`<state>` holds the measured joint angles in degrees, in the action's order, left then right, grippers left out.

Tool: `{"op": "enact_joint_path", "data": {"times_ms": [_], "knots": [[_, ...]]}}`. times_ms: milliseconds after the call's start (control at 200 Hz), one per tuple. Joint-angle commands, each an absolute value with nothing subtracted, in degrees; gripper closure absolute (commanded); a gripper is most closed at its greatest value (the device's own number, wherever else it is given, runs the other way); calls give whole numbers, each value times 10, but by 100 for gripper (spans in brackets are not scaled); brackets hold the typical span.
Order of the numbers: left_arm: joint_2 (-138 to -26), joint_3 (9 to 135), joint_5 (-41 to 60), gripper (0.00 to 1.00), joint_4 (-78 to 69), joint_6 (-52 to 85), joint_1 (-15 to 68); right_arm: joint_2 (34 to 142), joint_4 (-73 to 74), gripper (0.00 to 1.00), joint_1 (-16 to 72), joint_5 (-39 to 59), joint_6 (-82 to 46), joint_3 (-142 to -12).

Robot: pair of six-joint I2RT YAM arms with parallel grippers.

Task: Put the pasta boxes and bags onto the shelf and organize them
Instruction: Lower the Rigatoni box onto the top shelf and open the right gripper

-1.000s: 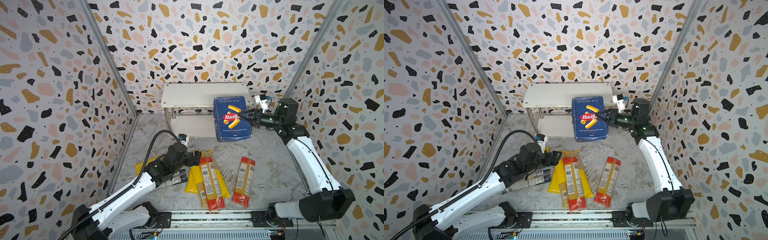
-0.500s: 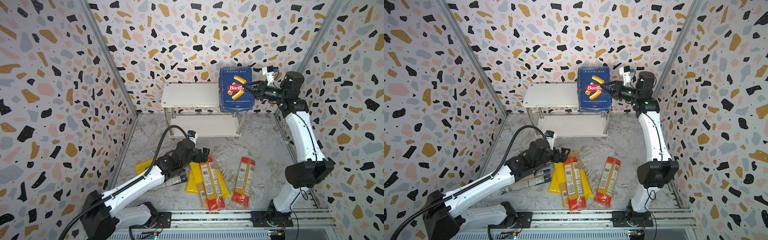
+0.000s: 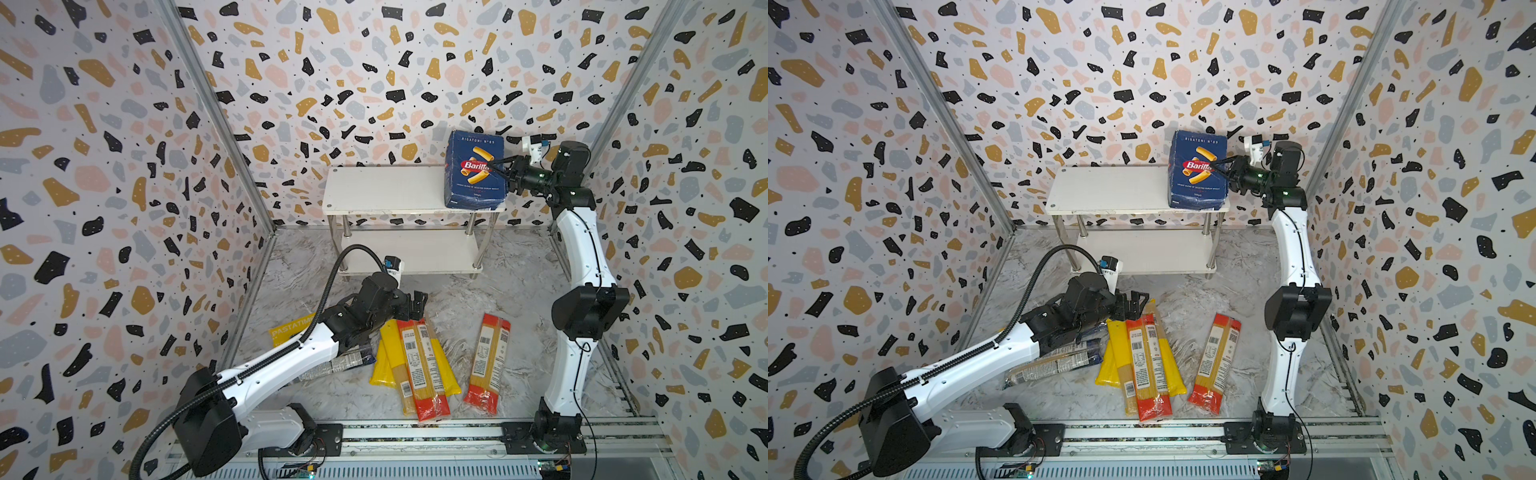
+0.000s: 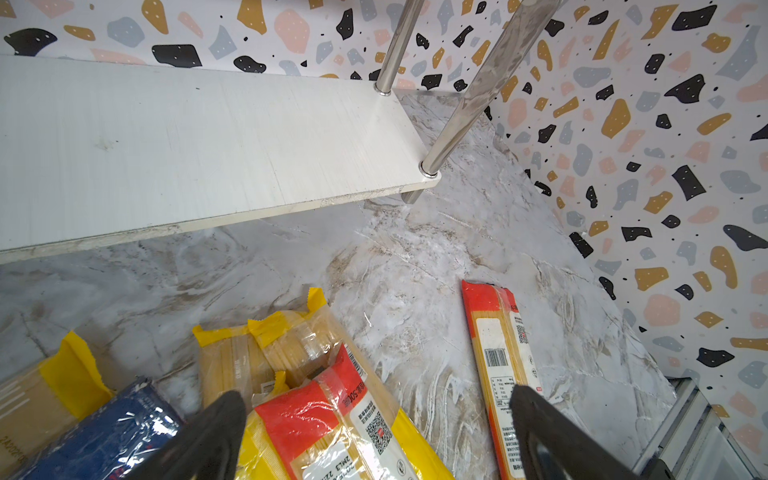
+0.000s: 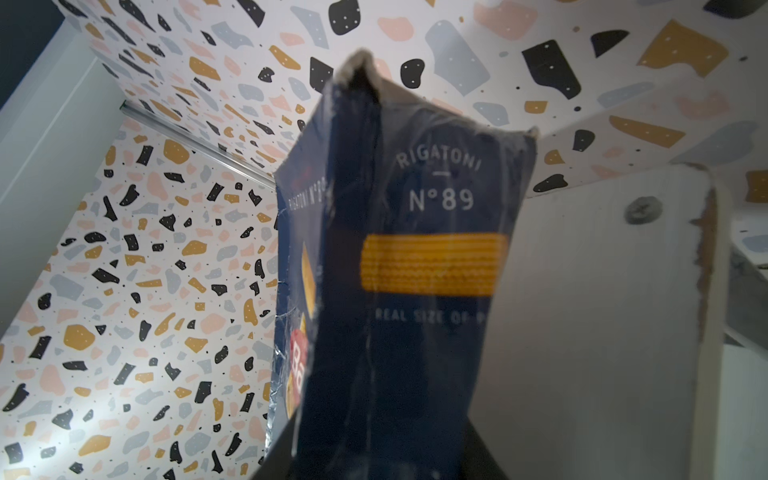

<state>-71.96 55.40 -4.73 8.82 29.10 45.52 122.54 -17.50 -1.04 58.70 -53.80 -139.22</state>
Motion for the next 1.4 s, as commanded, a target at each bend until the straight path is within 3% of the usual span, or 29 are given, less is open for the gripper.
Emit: {"op": "enact_joint_path", "data": {"times_ms": [0, 155, 345, 471, 681, 821, 936, 1006, 1397], "knots": [[-724, 575, -38, 1, 67, 280, 458, 1189, -93, 82, -22, 609, -541, -1428], [-736, 574, -29, 1, 60, 284, 458, 1198, -101, 76, -28, 613, -537, -1427], [-747, 574, -25, 1, 56, 285, 458, 1208, -119, 50, -29, 615, -533, -1427], [-754, 577, -31, 1, 62, 290, 458, 1209, -129, 49, -26, 610, -522, -1420], [-761, 581, -29, 1, 72, 287, 458, 1212, -153, 31, -21, 601, -503, -1420], [-758, 578, -32, 0, 70, 287, 458, 1215, -164, 25, -21, 598, -499, -1418], [-758, 578, -32, 1, 73, 287, 459, 1214, -186, 13, -23, 592, -483, -1418], [-758, 578, -32, 0, 75, 285, 458, 1209, -205, 0, -25, 581, -466, -1418], [-755, 579, -29, 0, 76, 285, 458, 1201, -316, 1, -36, 508, -376, -1440]]}}
